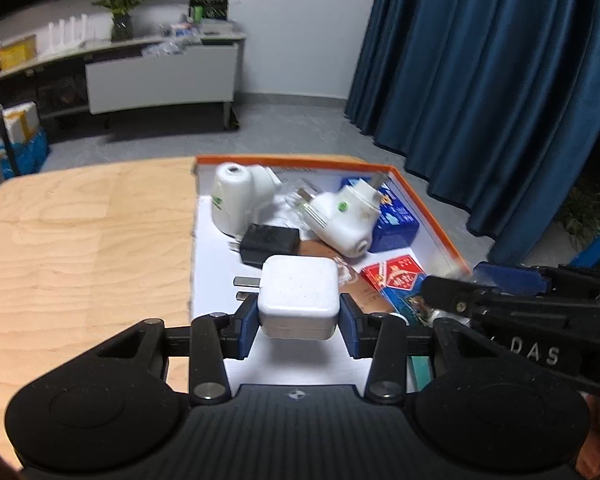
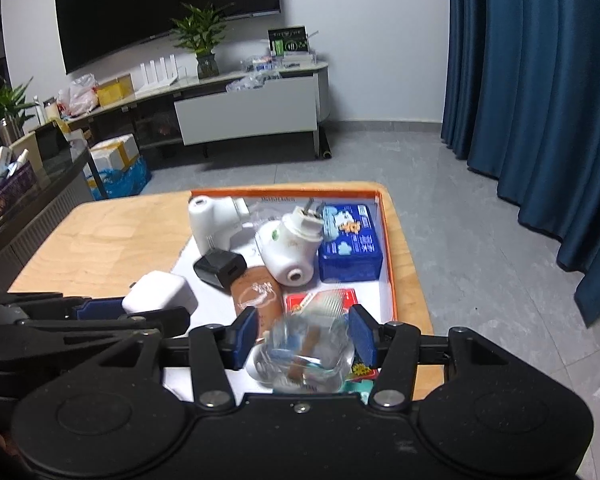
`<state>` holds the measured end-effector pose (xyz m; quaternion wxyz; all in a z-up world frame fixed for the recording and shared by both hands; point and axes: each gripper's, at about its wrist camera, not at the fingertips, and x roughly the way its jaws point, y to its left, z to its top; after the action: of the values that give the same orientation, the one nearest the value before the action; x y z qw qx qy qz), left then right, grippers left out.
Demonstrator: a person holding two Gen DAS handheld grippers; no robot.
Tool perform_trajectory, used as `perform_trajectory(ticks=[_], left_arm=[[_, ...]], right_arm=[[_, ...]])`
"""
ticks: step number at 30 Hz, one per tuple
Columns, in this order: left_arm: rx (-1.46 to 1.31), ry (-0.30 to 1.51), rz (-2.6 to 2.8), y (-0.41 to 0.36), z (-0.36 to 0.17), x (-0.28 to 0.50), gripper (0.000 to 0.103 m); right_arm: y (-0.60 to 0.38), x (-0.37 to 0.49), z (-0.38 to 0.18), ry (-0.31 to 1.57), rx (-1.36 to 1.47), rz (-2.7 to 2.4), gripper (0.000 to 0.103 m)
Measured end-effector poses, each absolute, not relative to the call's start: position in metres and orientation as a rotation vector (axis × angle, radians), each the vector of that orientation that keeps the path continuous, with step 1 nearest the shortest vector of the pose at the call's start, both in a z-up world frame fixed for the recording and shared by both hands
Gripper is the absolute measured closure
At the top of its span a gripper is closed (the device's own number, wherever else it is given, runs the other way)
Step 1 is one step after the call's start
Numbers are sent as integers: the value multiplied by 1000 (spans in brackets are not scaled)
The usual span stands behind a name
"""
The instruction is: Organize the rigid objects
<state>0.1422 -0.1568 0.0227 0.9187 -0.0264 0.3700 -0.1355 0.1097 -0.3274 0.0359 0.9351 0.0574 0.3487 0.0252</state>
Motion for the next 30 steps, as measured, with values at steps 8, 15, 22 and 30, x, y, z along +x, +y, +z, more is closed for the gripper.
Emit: perform_trajectory(ticks=[8,15,22,30], left_arm=[[-68,790,-296,-154,20,142,38],[-29,736,-229,-155,52,113,3],[-51,758,-144,-154,75,69,0],[-9,788,-116,-162,57,26,0]], right_arm=[[-339,97,40,700,150,19,25],[-343,70,66,653,129,-1,17],[-350,32,77,664,126,-34,13],[-347,-7,55,737,132,-36,7]])
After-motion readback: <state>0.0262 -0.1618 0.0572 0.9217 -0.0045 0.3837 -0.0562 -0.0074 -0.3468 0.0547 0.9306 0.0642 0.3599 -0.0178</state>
